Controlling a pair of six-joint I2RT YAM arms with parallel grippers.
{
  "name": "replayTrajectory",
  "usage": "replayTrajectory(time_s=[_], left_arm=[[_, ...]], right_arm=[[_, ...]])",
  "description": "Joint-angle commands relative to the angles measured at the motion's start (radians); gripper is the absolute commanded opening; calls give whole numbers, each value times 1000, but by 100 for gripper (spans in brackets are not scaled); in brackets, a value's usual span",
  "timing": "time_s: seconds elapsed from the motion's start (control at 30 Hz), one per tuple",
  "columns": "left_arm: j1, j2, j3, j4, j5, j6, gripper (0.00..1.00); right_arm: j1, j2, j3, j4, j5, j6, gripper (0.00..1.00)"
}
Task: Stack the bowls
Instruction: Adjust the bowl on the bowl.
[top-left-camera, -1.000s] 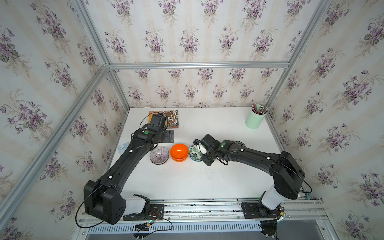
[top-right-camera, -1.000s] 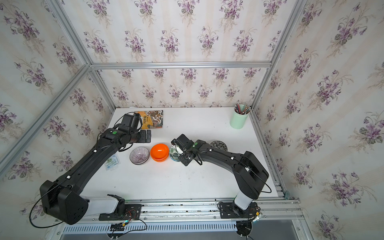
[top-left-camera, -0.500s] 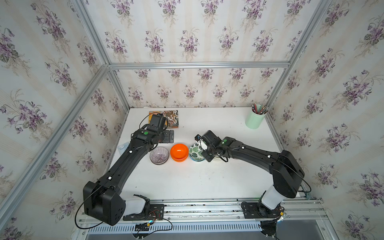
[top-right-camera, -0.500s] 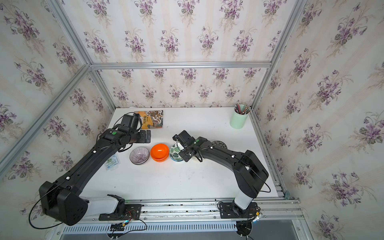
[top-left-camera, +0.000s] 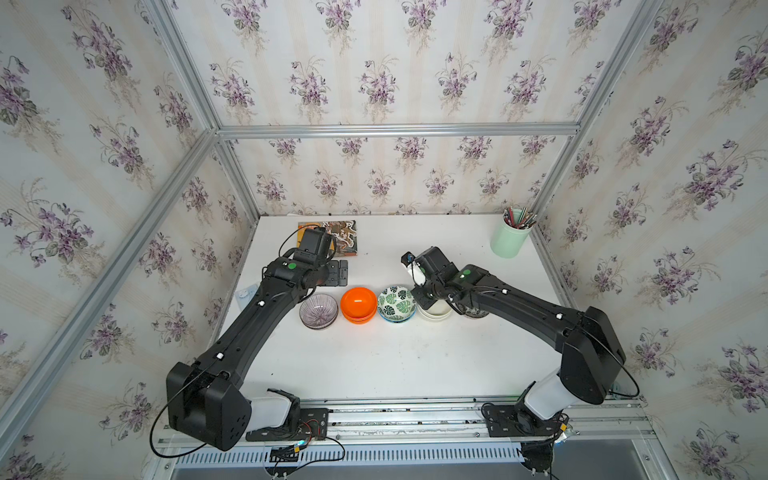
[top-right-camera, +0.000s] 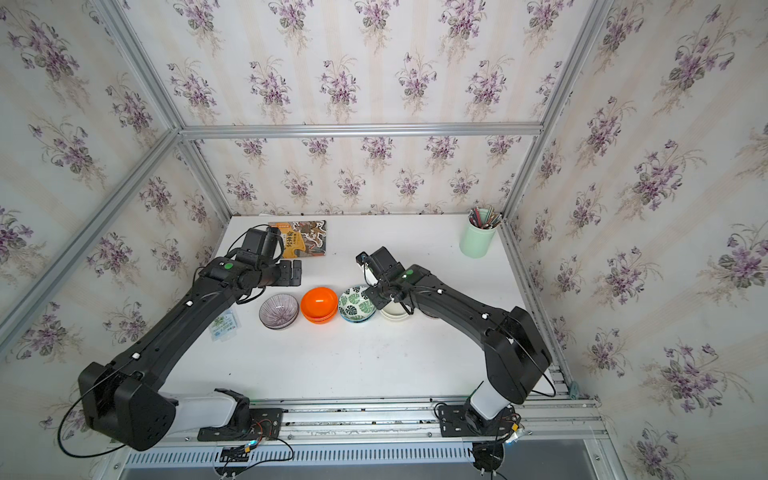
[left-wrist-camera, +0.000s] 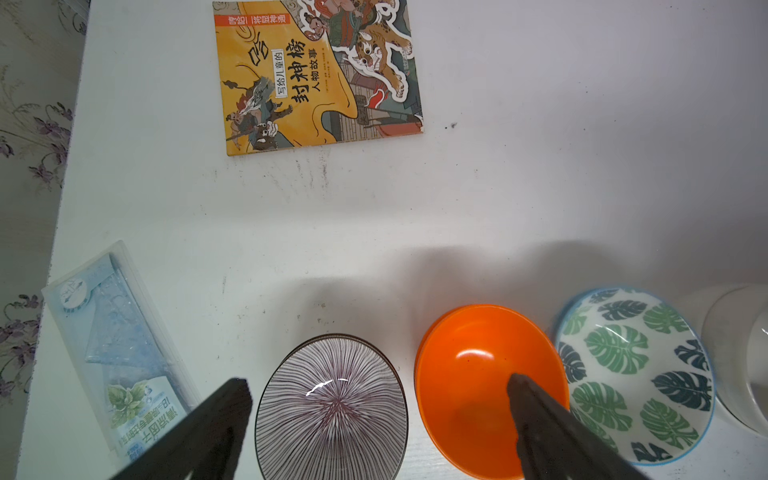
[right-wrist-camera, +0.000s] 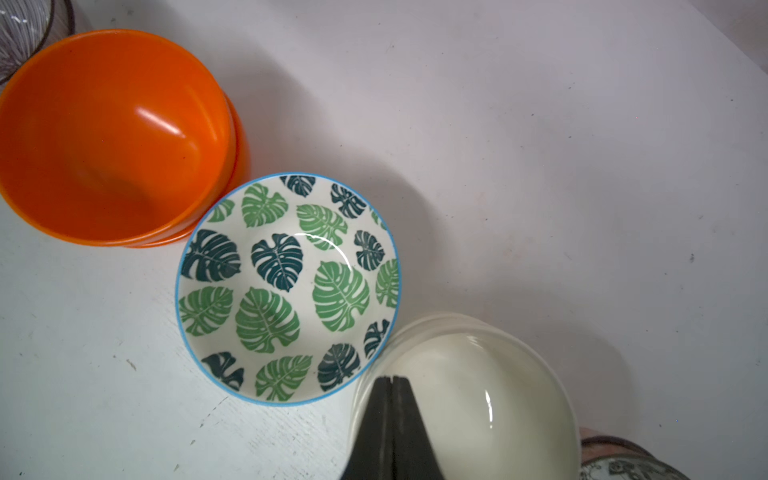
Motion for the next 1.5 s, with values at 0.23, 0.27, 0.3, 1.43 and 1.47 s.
replayTrajectory(time_s=[0.23, 0.27, 0.3, 1.43, 1.47], left_arm=[[-2, 7, 6, -5, 8, -9, 100], [-3, 6, 7, -5, 5, -6, 100], [-1, 7, 7, -5, 4, -5, 100], [-6, 20, 24, -2, 13, 5, 100], [-8, 21, 22, -2, 13, 3, 100]], right_arm=[[-59, 66, 14, 29, -31, -28, 0], [-65, 70, 13, 35, -35, -27, 0], [-71, 74, 14, 39, -38, -26, 0], [-65, 35, -14, 38, -22, -3, 0], [-51, 33, -19, 35, -21, 2, 0]])
